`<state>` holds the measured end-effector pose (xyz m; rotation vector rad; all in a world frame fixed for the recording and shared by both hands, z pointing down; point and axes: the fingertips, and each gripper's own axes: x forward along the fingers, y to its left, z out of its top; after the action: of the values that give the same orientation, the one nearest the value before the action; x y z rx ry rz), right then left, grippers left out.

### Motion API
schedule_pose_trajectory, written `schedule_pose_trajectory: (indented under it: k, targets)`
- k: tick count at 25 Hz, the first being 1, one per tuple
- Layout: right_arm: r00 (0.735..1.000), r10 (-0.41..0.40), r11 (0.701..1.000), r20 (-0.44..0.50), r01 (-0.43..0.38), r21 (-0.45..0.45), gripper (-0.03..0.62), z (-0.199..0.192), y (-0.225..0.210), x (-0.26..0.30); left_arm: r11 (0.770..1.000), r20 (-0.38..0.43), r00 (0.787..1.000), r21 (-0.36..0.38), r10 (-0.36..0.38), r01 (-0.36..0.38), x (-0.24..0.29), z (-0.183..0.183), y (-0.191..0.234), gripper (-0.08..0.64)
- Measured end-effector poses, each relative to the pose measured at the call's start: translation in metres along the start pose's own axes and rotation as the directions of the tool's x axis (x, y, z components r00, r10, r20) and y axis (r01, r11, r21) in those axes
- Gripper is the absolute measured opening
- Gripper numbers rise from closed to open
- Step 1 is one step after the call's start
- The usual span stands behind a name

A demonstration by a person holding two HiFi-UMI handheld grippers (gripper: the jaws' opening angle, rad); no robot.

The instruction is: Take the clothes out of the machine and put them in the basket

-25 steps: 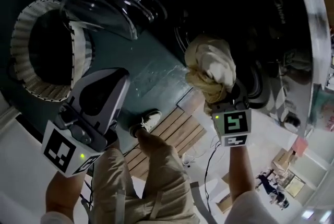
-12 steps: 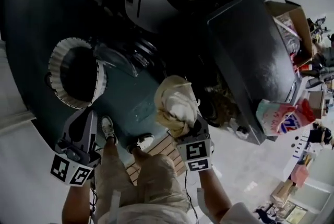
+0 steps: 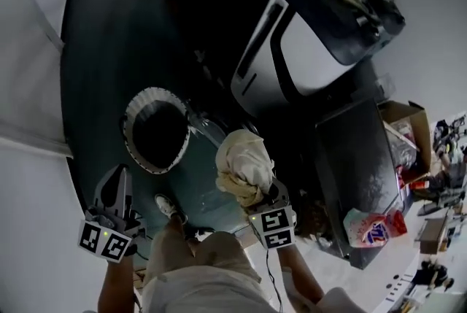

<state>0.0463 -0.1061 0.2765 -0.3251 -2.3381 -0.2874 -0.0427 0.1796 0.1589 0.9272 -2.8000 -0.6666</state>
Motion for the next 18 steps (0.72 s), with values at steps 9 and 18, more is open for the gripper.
schedule_pose_trajectory:
  k: [9,18]
  targets:
    - [0.995,0.089,0.993,0.049,-0.085,-0.08,0.233,0.153,0.044,0.051,0.986,0.11,0.989,-0.146,0.1,-0.084,-0.008,0.054,0.094,0.014]
    - [0.963,0.264,0.948,0.058,-0.248,-0.202,0.235,0.206,0.037,0.145,0.962,0.144,0.958,-0.154,0.248,-0.225,0.041,0.064,0.126,0.014]
